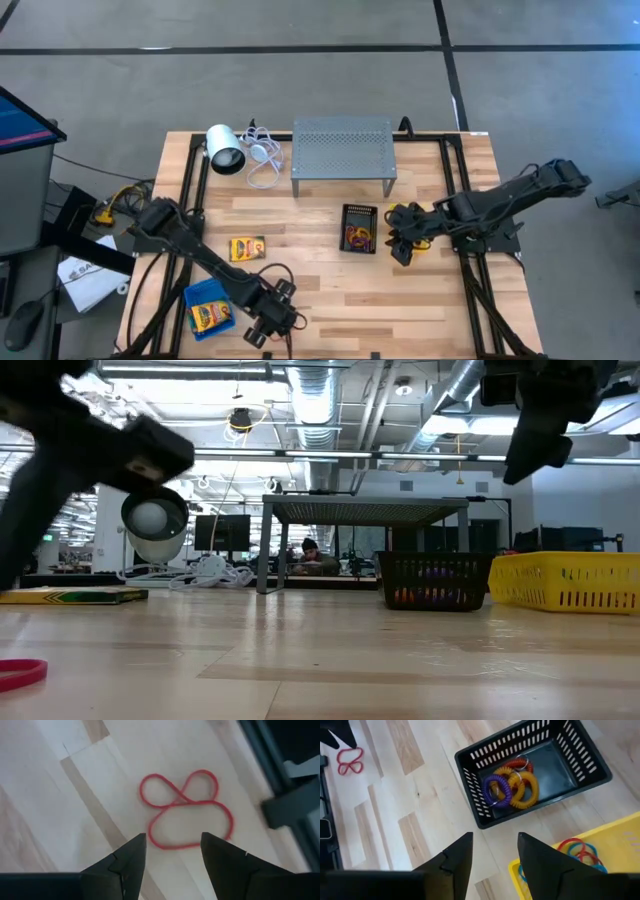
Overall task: Pick & Place Office Desk Supplies
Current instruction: Put the red rubber band into the yellow basket
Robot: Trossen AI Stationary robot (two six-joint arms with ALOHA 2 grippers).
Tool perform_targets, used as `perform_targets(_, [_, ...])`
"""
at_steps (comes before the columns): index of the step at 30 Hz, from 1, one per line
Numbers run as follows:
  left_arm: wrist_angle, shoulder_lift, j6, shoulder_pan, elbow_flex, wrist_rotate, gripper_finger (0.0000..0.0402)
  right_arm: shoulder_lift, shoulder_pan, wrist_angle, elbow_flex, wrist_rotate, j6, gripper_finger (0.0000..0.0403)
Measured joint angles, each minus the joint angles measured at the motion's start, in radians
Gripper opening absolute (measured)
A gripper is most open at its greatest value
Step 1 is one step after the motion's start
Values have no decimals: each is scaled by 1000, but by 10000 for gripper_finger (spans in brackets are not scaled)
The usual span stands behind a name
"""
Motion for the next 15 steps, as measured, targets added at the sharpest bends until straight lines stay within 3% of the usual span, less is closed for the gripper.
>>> perform_targets(15, [48,33,-22,-2,0,-66,185,138,45,72,0,-4,7,150])
